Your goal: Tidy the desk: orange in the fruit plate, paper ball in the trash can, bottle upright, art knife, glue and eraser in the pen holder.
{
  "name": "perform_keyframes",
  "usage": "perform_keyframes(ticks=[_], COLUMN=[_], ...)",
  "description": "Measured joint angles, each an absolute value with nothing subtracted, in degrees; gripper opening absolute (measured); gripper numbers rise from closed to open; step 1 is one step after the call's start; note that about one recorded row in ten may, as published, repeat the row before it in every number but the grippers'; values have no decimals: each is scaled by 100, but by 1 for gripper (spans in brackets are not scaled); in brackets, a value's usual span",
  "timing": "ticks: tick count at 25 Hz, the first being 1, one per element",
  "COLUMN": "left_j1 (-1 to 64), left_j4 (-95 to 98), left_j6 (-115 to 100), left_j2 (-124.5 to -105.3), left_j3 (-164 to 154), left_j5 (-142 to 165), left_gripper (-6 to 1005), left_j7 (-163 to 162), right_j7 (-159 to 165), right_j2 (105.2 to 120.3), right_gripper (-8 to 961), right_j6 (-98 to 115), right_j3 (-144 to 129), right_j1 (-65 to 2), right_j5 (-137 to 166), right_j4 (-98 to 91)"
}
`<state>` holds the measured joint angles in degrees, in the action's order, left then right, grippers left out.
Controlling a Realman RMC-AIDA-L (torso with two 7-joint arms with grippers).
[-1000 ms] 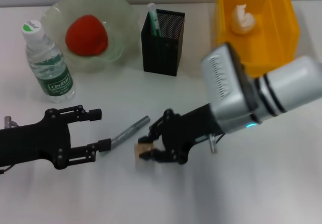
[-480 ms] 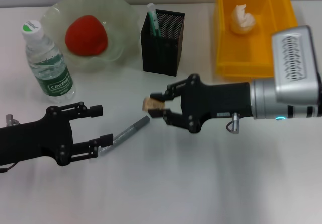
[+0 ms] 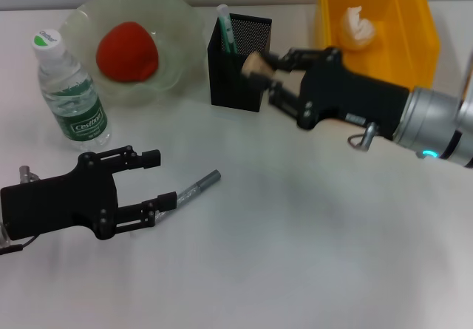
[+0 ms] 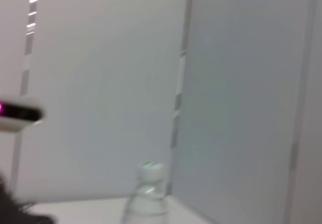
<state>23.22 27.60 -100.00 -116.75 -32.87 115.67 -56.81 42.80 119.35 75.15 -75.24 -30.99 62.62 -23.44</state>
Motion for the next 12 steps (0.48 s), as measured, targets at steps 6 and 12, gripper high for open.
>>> perform_keyframes(ticks=[6,12], left_j1=[2328,2329], left_j4=[2759,2760], left_j6=[-10000,-10000], left_j2=[-11713,-11755], left_j3=[-3287,-3287], left_j5=[11566,11566], left_gripper=[707,708], left_j7=[-5703,-5768], right_j7=[3988,4100], right_j2=[11949,11956], right_gripper=[251,251], right_j6=[7418,6988], right_j3=[-7366,-7284], right_j1=[-3119,-3302], right_j5=[5820,5746], right_j4=[-2145,-2079])
